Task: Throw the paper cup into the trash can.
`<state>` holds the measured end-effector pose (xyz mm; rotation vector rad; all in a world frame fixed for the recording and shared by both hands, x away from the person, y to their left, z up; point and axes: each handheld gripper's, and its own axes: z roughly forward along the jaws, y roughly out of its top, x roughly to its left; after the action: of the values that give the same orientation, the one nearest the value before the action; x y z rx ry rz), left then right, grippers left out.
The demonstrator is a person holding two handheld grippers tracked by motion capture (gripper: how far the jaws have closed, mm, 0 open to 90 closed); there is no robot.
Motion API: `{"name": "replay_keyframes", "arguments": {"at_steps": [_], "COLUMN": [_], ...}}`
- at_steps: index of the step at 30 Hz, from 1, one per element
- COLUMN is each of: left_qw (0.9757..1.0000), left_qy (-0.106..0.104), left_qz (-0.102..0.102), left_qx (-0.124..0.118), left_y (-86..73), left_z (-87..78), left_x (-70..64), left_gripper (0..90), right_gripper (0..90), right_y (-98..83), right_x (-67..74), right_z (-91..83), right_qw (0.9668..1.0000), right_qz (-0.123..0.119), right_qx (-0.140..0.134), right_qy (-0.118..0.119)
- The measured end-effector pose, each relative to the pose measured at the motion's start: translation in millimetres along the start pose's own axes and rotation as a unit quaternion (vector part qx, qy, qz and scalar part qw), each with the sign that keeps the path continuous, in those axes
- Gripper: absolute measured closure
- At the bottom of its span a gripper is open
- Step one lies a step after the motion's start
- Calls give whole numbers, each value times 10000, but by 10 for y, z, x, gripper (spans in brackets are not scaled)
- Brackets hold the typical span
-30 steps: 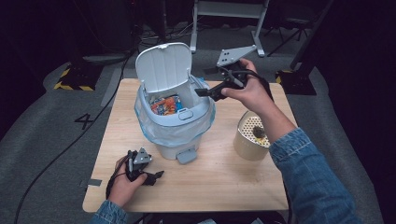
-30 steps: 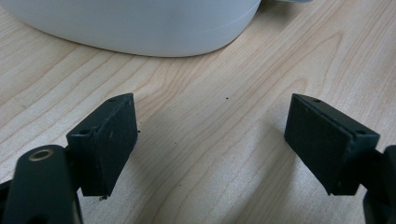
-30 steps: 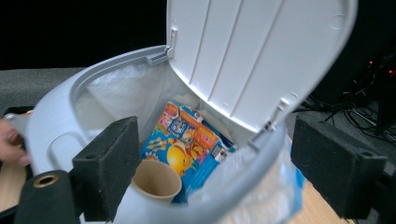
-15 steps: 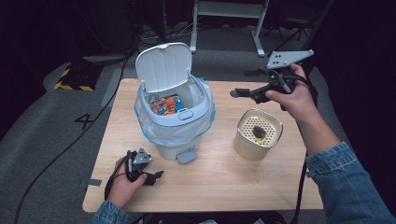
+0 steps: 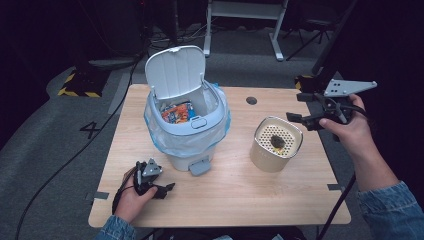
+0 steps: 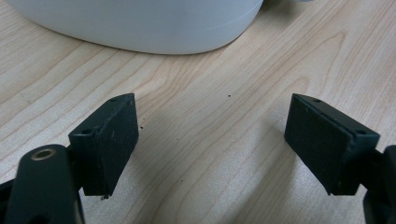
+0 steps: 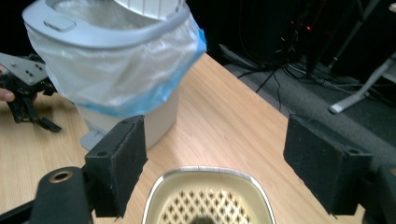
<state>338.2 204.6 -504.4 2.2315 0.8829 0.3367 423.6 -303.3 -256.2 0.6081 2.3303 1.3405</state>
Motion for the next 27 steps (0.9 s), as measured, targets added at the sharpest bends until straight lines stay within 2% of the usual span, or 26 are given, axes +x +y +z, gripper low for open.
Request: {"name": "replay_keyframes", "arguments": {"at_steps": [10, 14, 21, 27], "left_qw": [10000, 10000, 10000, 9998], "left_qy": [8, 8, 20, 112], "left_qz": [3, -2, -73, -173], "left_qx": [0, -3, 14, 21], "left_y": [0, 0, 1, -7], "left_z": [-1, 0, 3, -4], "left_x": [-1, -1, -11, -33], "left_gripper": [181, 181, 171, 160], "right_gripper": [225, 241, 227, 222], "right_y": [-476, -668, -1021, -1330], "right_x": [-36, -44, -7, 85], "right_z": [-252, -326, -351, -302], "right_qw": [9993, 9981, 9960, 9938], "right_qz": [293, 506, 711, 812], "right_qx": [117, 218, 323, 565], "right_qy": [-215, -275, -442, -511]}}
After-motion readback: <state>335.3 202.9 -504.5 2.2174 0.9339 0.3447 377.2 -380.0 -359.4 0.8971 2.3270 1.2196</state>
